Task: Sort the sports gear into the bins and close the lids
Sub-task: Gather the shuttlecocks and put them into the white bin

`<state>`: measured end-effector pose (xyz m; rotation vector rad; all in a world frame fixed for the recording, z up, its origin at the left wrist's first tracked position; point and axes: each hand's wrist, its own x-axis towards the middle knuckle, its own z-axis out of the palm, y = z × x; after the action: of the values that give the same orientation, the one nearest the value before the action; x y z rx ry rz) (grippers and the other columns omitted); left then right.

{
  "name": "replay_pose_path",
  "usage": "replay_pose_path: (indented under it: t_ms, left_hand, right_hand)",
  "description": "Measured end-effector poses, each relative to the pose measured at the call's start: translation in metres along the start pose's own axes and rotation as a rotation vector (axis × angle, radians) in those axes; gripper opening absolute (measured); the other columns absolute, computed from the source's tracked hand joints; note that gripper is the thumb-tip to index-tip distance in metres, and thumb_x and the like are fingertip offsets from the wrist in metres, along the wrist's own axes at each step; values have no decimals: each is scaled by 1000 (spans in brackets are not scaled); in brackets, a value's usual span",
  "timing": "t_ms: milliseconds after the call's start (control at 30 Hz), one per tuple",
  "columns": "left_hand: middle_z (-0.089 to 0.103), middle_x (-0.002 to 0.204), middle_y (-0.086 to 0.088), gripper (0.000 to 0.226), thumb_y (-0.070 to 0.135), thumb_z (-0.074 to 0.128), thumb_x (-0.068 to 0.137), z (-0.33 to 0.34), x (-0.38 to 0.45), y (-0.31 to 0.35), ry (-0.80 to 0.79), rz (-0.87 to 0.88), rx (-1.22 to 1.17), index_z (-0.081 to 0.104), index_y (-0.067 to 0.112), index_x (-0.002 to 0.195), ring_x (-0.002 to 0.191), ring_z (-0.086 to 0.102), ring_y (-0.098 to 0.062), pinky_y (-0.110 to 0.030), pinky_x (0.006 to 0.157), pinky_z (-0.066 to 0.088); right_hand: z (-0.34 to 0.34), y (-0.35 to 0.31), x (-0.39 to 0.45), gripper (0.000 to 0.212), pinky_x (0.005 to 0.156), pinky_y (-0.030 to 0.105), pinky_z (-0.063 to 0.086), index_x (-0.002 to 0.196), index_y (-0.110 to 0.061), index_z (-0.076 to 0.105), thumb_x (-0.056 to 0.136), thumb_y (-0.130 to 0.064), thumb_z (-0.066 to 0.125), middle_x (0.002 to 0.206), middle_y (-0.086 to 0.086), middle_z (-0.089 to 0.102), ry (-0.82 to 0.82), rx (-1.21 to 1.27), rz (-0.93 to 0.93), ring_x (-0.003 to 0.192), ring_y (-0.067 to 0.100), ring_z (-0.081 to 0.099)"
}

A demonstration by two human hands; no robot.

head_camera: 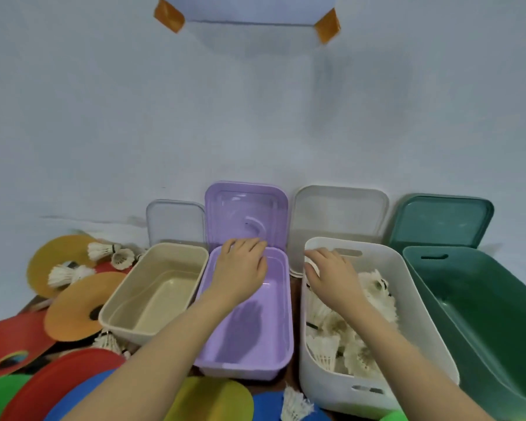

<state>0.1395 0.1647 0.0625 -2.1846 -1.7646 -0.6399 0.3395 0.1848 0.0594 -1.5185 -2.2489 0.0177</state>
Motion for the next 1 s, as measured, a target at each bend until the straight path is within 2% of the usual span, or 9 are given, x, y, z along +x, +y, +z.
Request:
replay_pose_path:
  t_ms: [100,267,367,500,600,700,867,1000]
  left_hand:
    - [71,92,1,38,30,40,77,-12,-18,-36,-4,-48,7,71,15,95,80,66,-20,-30,81,31]
    - [71,95,2,37,30,39,75,-34,-43,-117,-16,-131,68,71,17,90,89,66,-20,-34,83,27]
    - [70,98,3,37,30,40,77,-38,-57,-171,-25,-181,69,72,18,92,92,65,-20,-33,84,25]
    - [71,97,2,38,32,39,77,-37,-69,-244,-65,-241,45,72,19,90,91,65,-21,-33,84,24]
    - [69,105,2,35,29,41,81,-30,-77,-300,-72,-283,-4,72,19,95,99,63,-22,-33,86,21]
    - [67,112,1,36,29,43,82,-21,-87,-352,-76,-324,-24,70,20,102,106,59,-23,-32,90,18]
    - [56,127,0,32,28,43,94,4,-102,-421,-144,-400,-64,63,18,118,122,44,-22,-34,98,13]
    - [48,137,6,35,34,42,96,30,-109,-461,-248,-442,-85,54,25,127,127,37,-16,-33,100,12]
  right_hand:
    - [16,-40,14,32,90,38,37,123,-17,58,93,-22,48,120,5,61,-20,66,-45,109,31,53]
    - [46,-114,37,29,87,38,43,117,-12,63,91,-16,53,114,8,64,-8,197,-62,105,31,58]
    - [67,-158,56,29,88,36,43,119,-13,62,93,-19,50,119,5,63,-38,253,-47,109,26,56]
    - [100,-216,85,26,85,38,45,114,-13,64,93,-22,52,110,7,66,-71,281,-64,104,27,59]
    - [127,-257,107,25,85,37,46,112,-12,65,92,-22,54,107,6,66,-89,286,-82,102,26,59]
    - [152,-293,128,25,84,30,39,113,-14,65,92,-22,54,108,3,66,-119,308,-91,103,21,58]
    - [202,-341,167,28,81,32,47,117,-23,62,93,-31,50,109,-4,63,-232,341,-105,100,13,57]
    - [240,-365,200,32,84,34,46,121,-21,59,92,-31,51,115,-1,59,-346,278,-113,104,17,55]
